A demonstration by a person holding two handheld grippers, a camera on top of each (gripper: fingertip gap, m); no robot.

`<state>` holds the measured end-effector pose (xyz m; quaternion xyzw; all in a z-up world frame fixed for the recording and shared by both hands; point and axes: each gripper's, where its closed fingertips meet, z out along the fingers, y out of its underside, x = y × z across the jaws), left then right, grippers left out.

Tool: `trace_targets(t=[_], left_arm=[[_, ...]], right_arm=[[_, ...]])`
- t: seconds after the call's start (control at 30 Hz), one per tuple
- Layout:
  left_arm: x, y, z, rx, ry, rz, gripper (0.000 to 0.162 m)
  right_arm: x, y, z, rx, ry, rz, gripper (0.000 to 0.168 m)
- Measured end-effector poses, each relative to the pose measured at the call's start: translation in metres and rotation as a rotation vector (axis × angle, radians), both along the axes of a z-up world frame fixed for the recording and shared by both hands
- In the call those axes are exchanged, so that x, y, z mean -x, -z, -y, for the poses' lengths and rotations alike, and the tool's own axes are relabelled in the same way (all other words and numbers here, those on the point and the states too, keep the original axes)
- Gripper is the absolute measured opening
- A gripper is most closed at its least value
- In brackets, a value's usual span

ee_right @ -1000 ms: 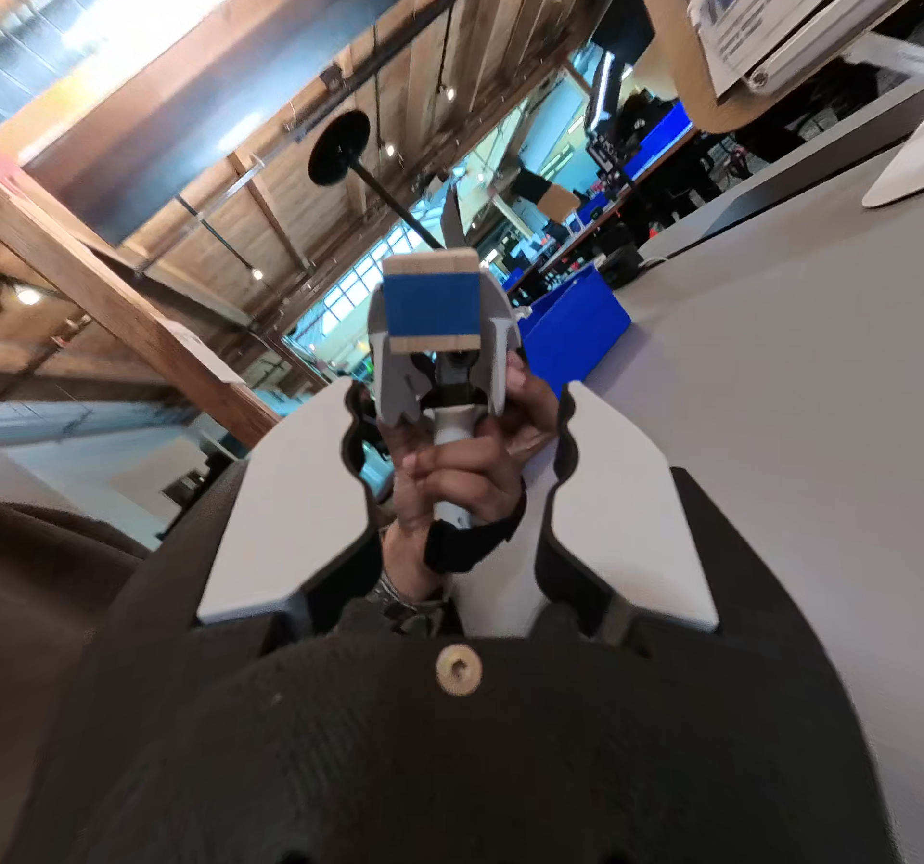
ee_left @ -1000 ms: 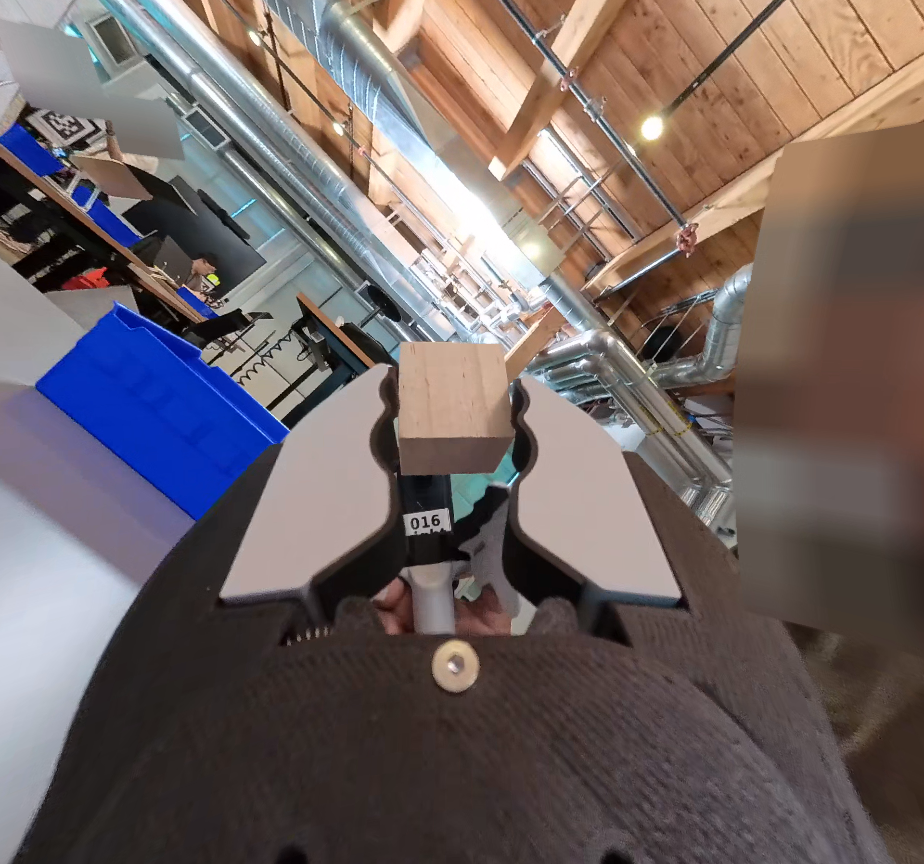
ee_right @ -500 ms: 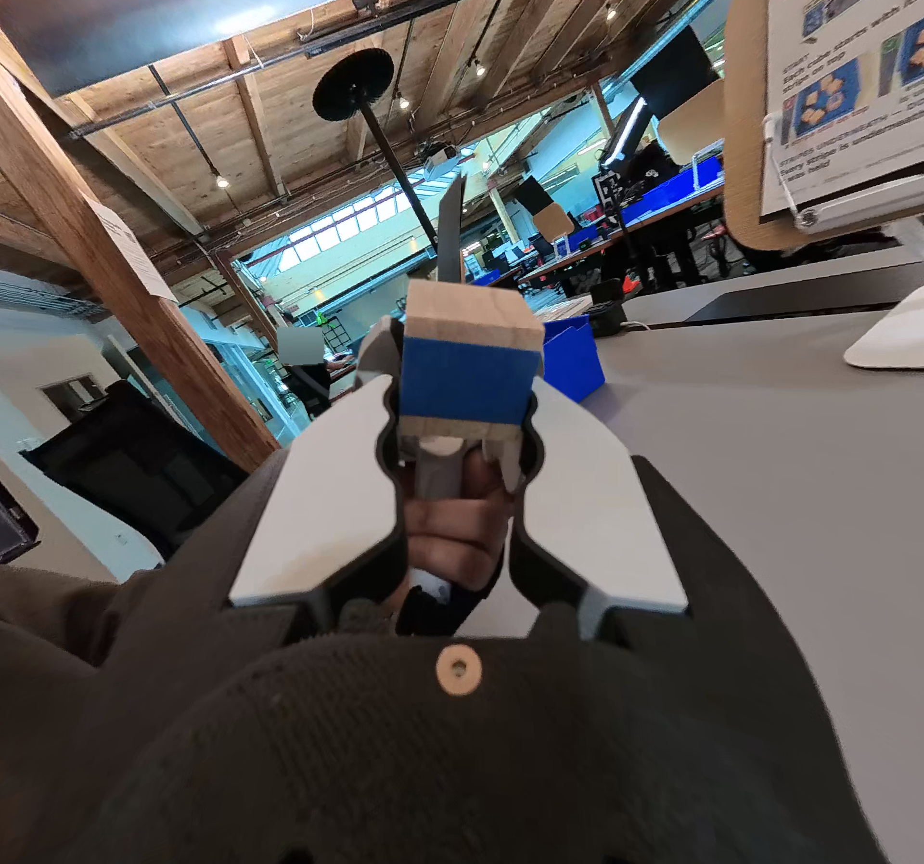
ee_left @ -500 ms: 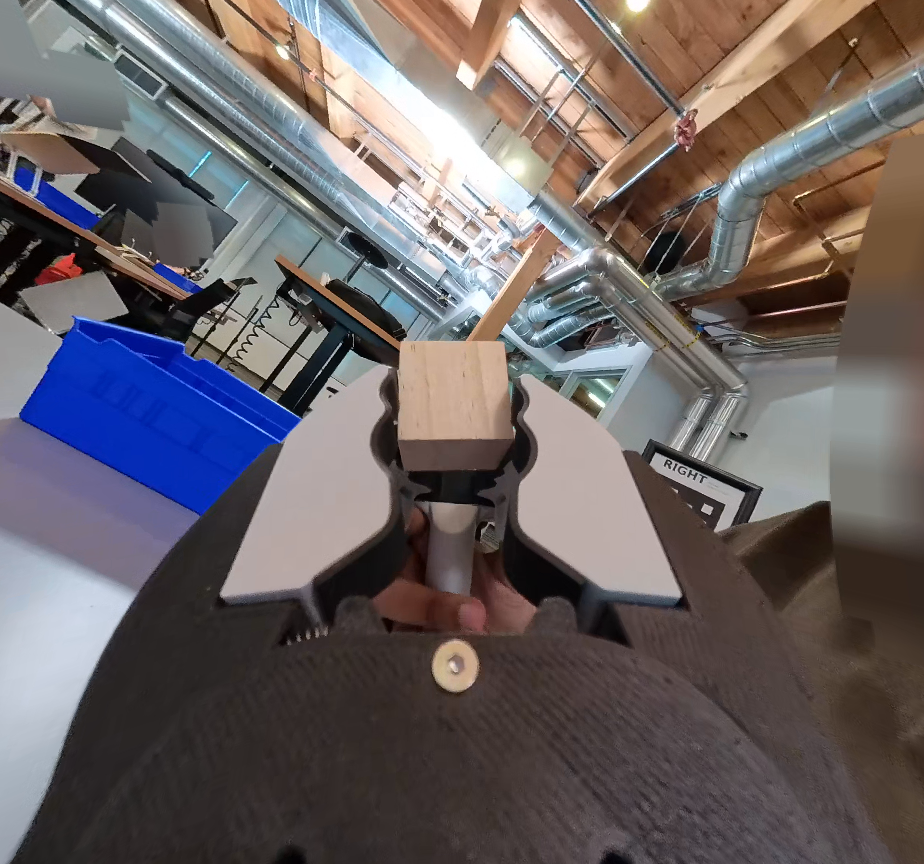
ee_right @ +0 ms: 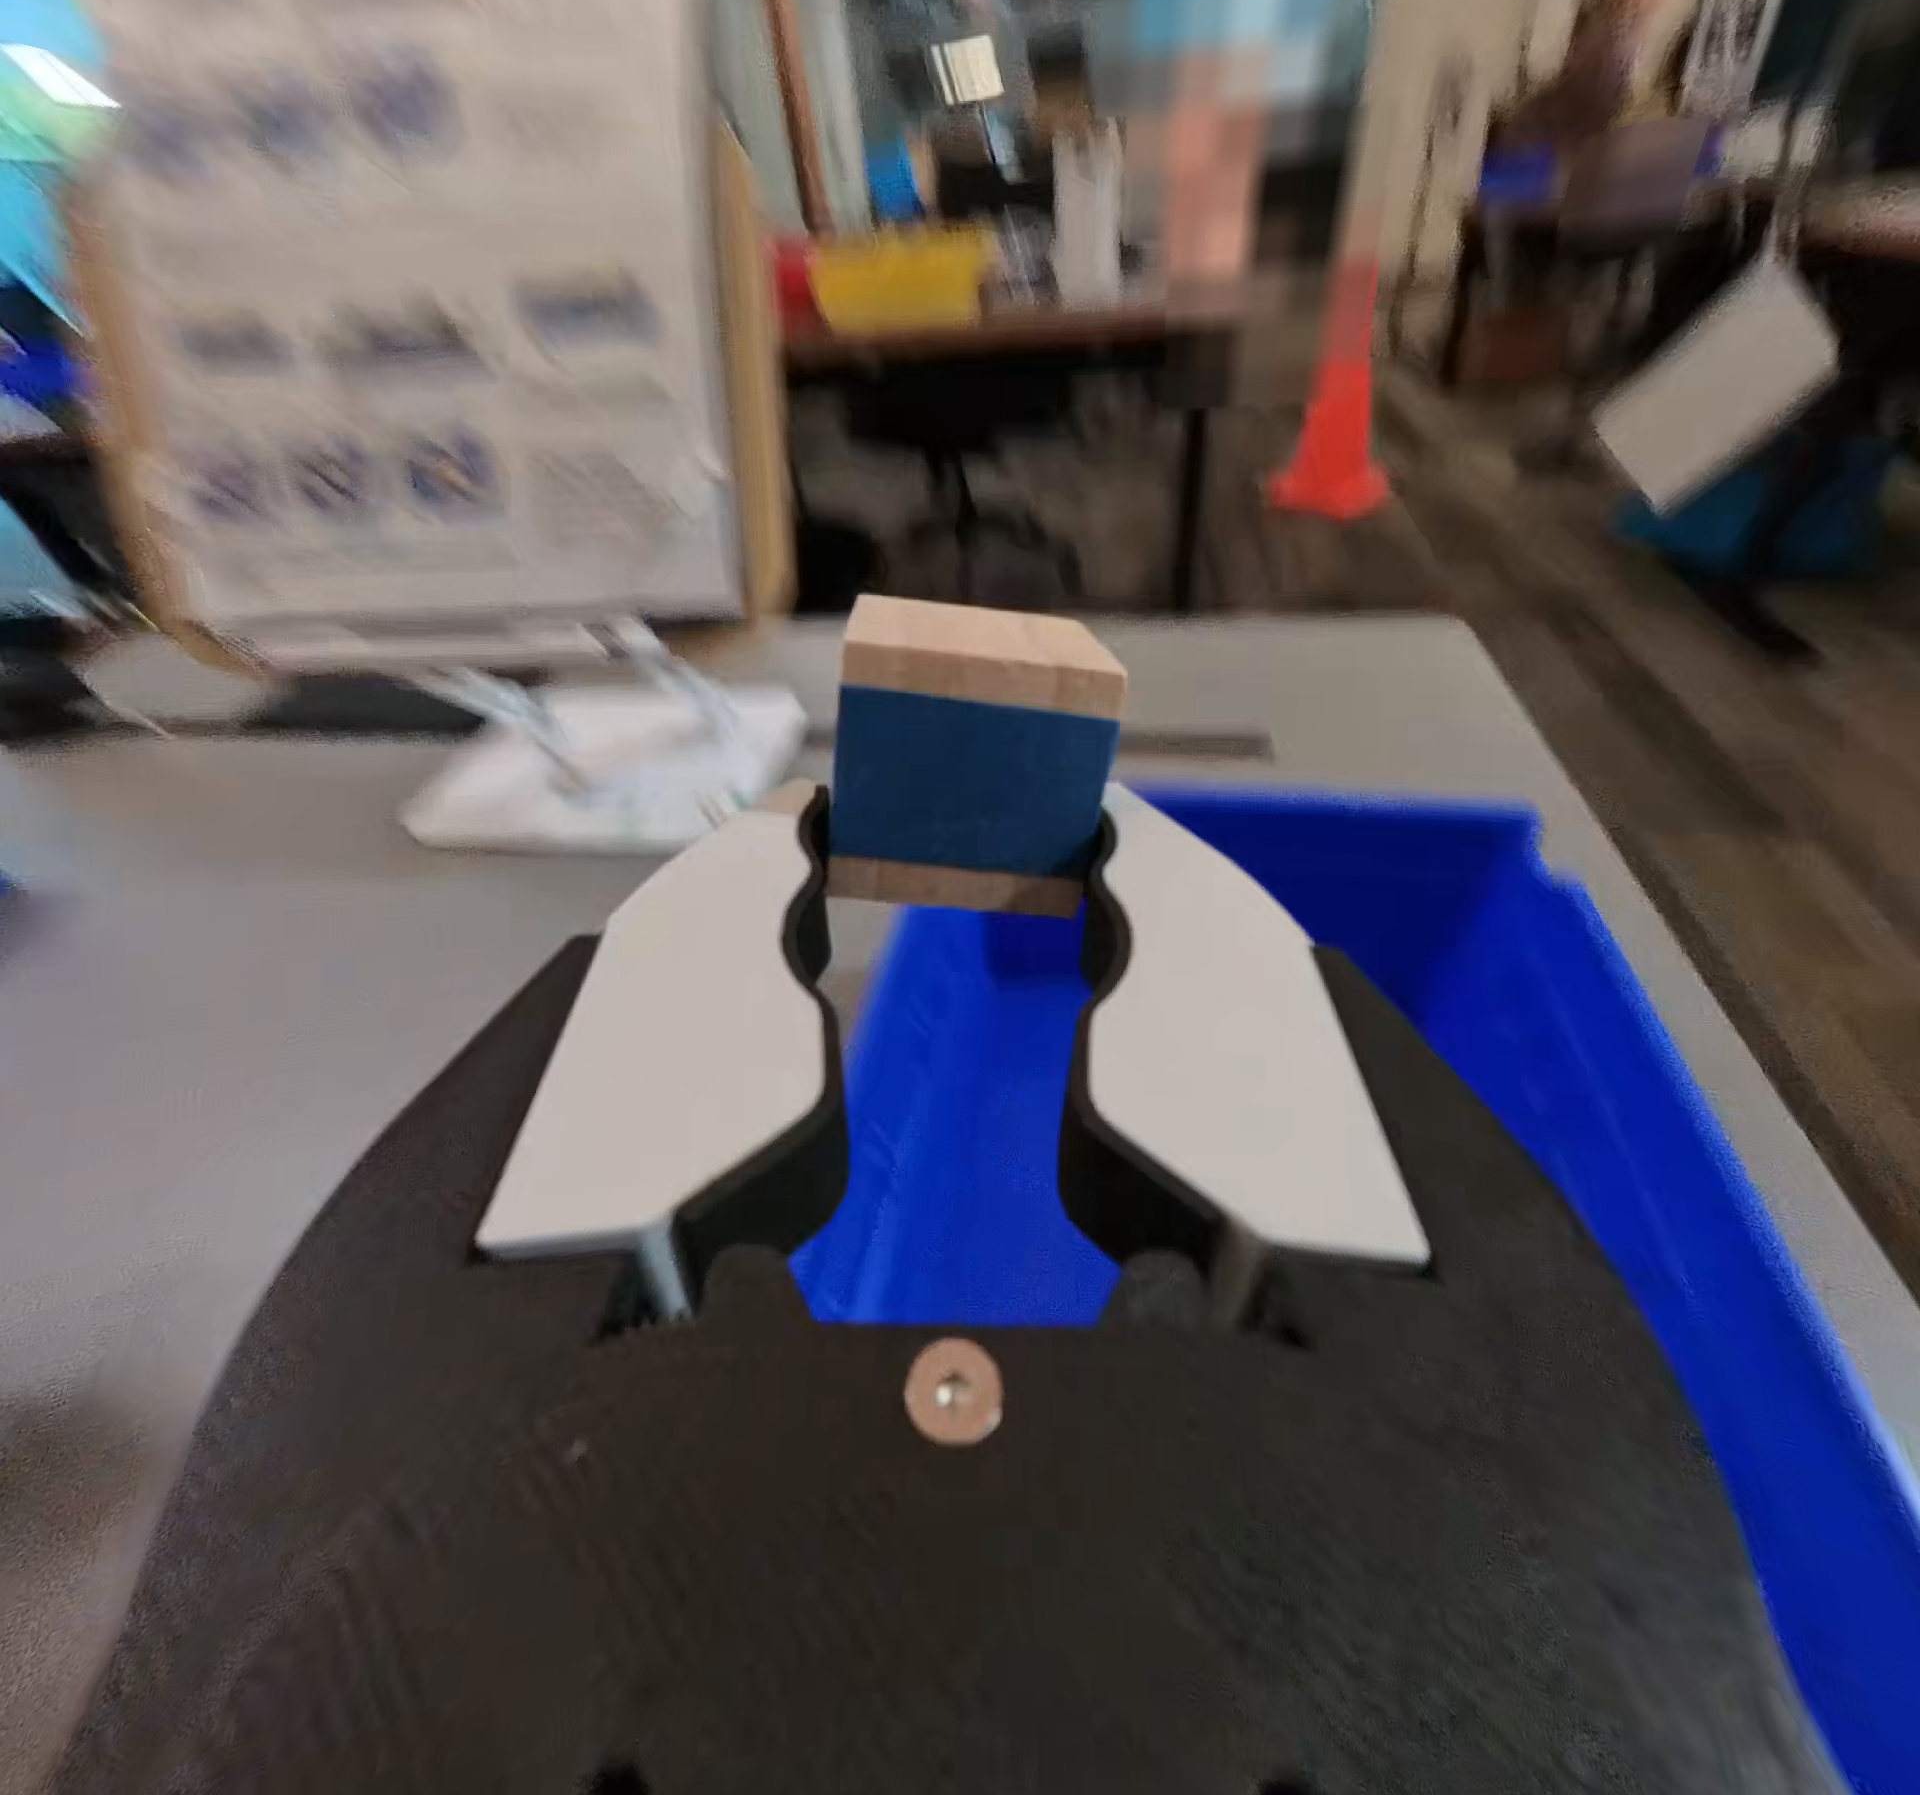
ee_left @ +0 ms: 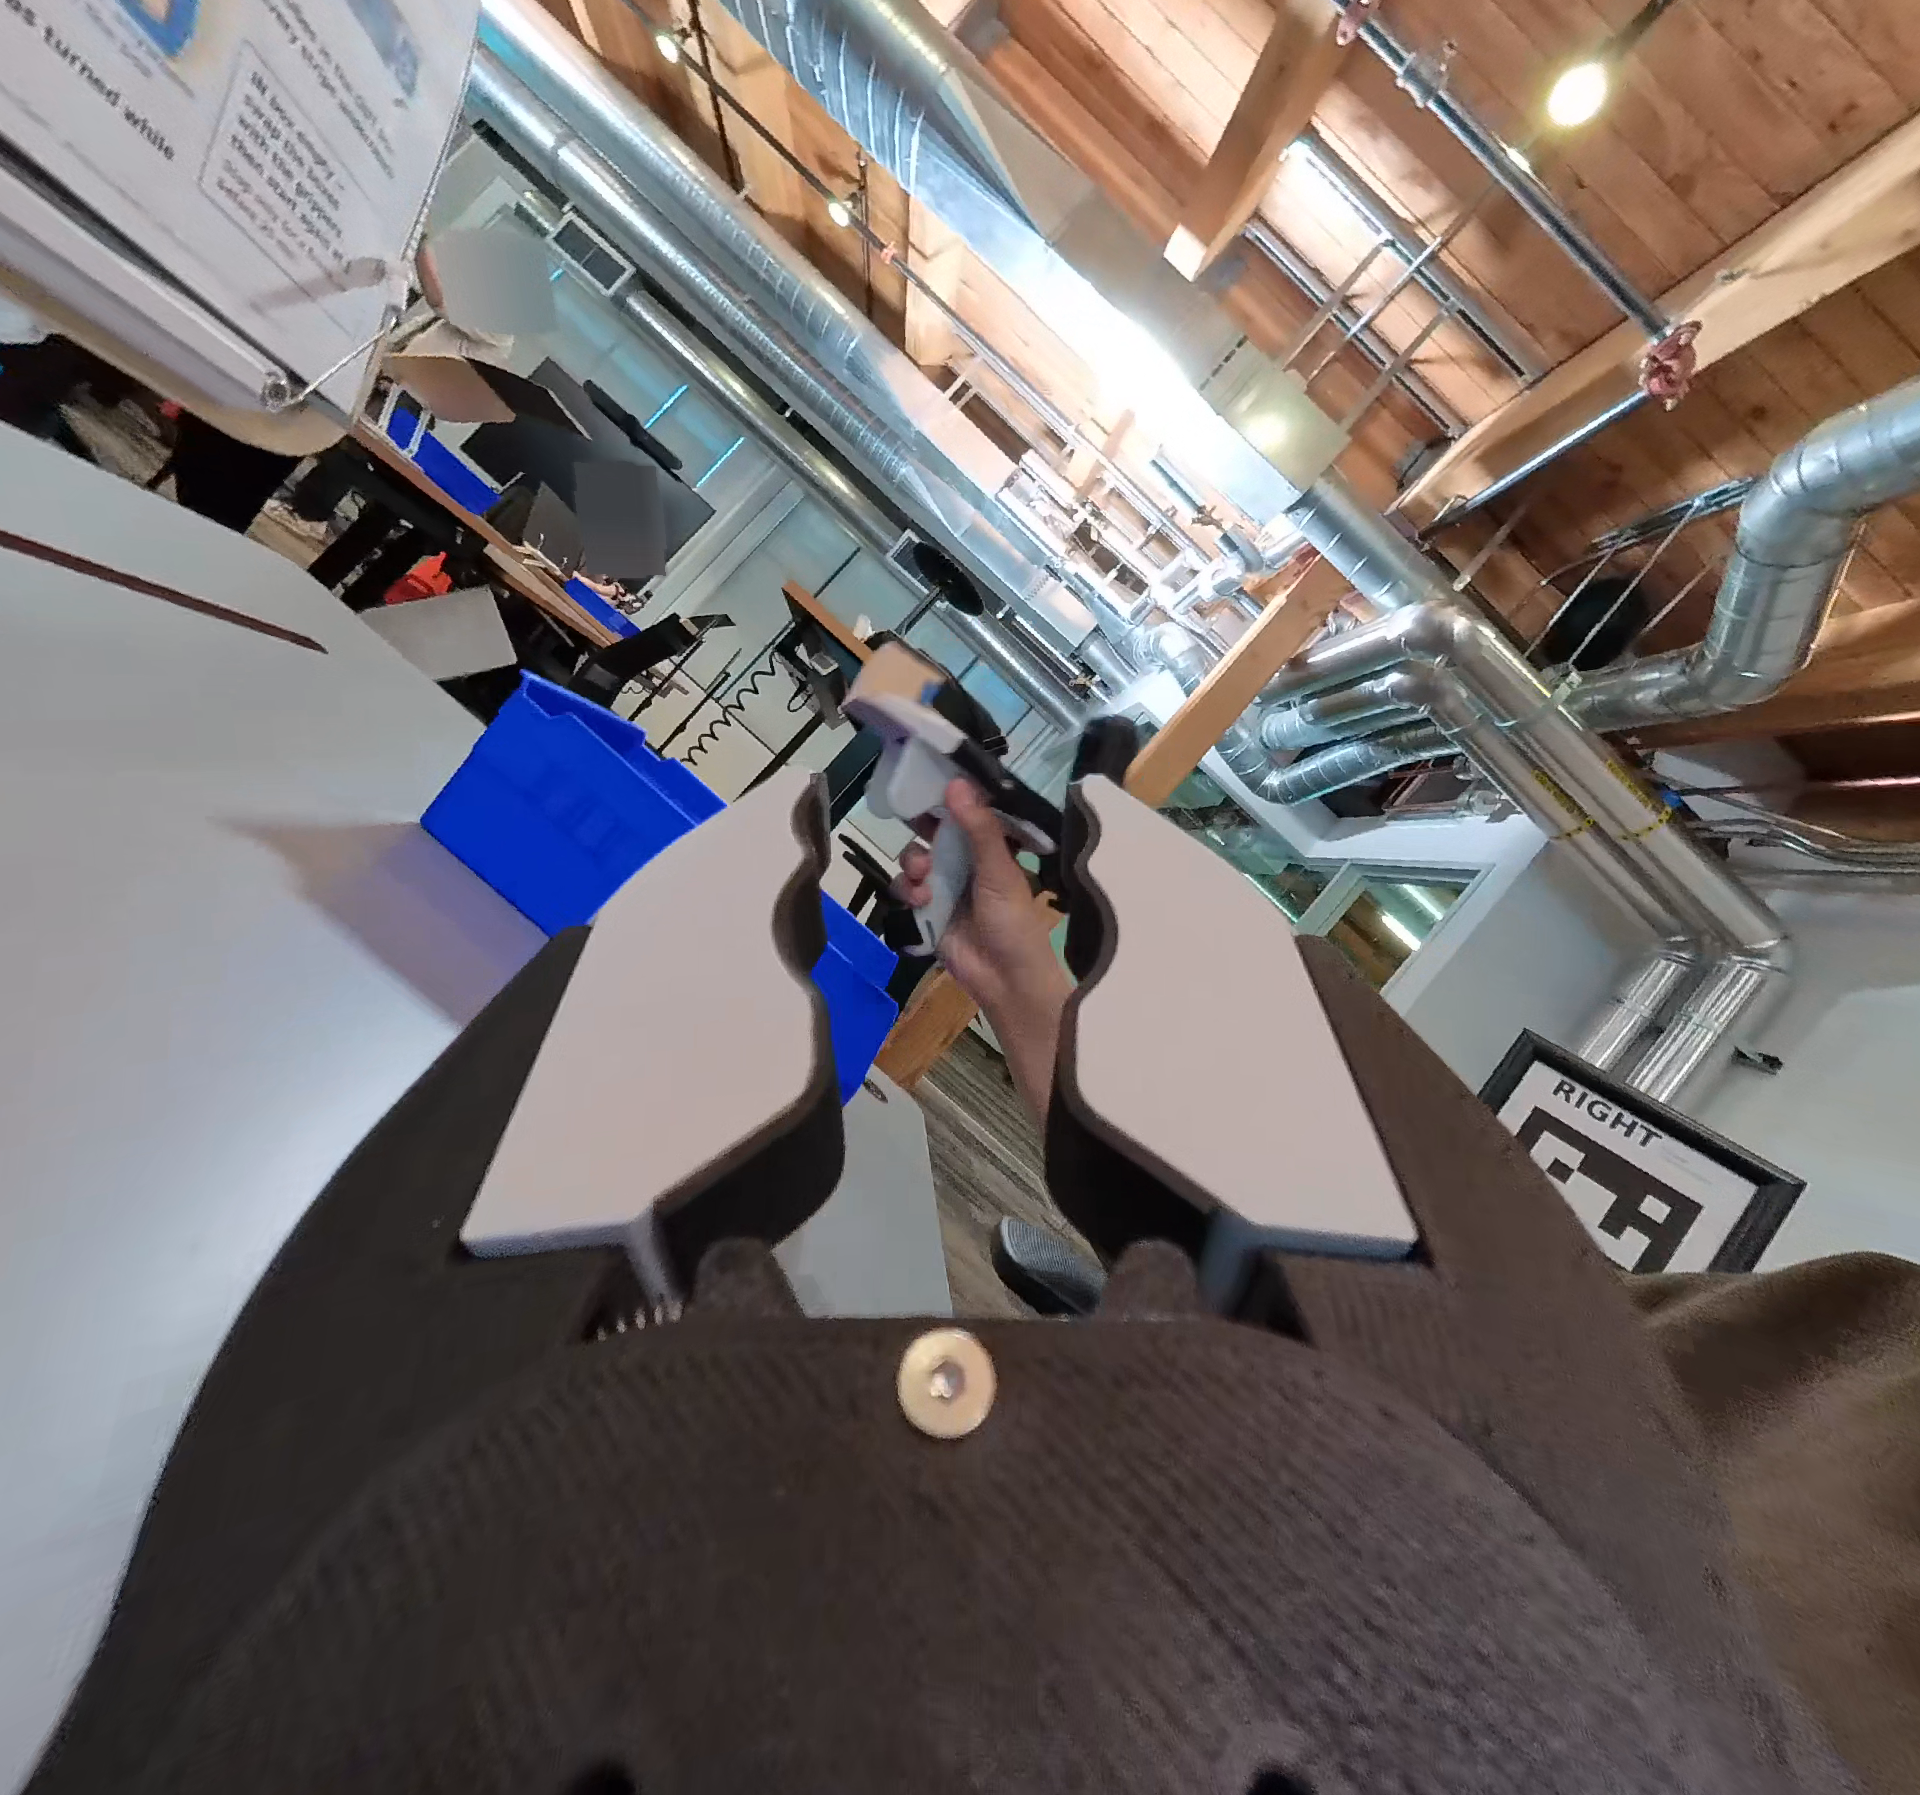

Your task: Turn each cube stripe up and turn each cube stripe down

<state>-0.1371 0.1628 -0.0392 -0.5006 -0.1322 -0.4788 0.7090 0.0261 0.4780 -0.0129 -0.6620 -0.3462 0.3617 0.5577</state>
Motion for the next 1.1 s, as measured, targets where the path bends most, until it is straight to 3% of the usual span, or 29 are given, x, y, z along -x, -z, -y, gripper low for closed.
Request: trace_targets(t=[0.13,0.3,0.6,0.87,1.0,1.1], left_arm=[[-0.004,0.007,0.009,0.038,-0.022,-0.024,0.043],[-0.001,0.011,0.031,0.077,-0.105,-0.094,0.042],[0.017,0.009,0.07,0.071,-0.242,-0.075,0.042],[0.019,0.009,0.071,0.062,-0.228,-0.036,0.042],[0.015,0.007,0.066,0.064,-0.223,-0.063,0.042],[0.011,0.005,0.059,0.068,-0.215,-0.104,0.042]], right_arm=[[-0.009,0.102,-0.045,0.155,0.046,0.398,0.047],[0.009,0.158,-0.062,0.274,0.017,0.551,0.047],[0.048,0.181,-0.065,0.367,-0.023,0.578,0.047],[0.057,0.187,-0.063,0.377,-0.02,0.553,0.051],[0.052,0.16,-0.064,0.397,-0.046,0.421,0.073],[0.037,0.123,-0.07,0.368,-0.029,0.251,0.069]])
